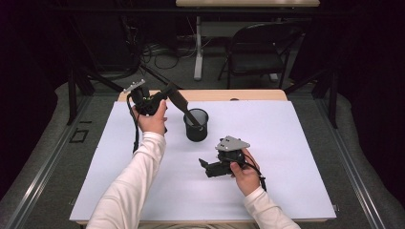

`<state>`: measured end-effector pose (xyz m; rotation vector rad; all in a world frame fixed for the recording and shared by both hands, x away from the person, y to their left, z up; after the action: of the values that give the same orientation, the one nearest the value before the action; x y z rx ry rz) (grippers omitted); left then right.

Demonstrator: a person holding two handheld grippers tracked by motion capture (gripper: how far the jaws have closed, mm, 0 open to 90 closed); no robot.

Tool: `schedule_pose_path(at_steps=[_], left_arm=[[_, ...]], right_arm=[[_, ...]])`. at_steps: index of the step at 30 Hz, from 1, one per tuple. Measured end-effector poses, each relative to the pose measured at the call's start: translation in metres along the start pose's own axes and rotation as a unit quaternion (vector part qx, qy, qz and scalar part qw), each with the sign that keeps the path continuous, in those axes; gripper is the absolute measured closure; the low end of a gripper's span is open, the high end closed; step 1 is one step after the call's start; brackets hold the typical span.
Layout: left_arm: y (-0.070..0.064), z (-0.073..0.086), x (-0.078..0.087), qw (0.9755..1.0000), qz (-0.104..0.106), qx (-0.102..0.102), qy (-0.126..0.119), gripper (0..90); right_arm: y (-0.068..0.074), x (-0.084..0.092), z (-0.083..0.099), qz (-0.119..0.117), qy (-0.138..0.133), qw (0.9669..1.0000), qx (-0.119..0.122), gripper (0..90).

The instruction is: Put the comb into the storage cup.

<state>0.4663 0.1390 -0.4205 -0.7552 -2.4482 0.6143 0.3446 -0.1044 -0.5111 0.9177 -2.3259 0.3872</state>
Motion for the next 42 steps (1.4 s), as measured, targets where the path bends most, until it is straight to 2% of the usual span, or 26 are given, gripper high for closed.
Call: schedule_pose_path(at_steps=[11,19,42], left_arm=[[0.0,0.006,-0.007,1.0,0.002,0.003,0.006,84.9],[0.0,0.01,-0.011,0.9999,0.0,-0.001,0.011,84.9],[0.01,0.021,-0.022,0.9997,-0.007,0.009,0.023,84.8]], right_arm=[[0.0,0.0,0.0,-0.001,-0.001,1.0,-0.001,0.0],[0.0,0.0,0.0,-0.002,-0.001,1.0,-0.001,0.0],[0.0,-0.001,0.001,-0.004,0.003,1.0,0.001,0.0]])
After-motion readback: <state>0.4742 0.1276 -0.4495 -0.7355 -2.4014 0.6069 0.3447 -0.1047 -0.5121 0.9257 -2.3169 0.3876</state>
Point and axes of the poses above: each handheld gripper's, and its own axes: x roughly backward along the jaws, z roughly out of its underside, y roughly to its left, the point moved 2 cm from there along -x, roughly forward along the jaws, and after that the axes turned 11 degrees about y, right-handed, at the moved point
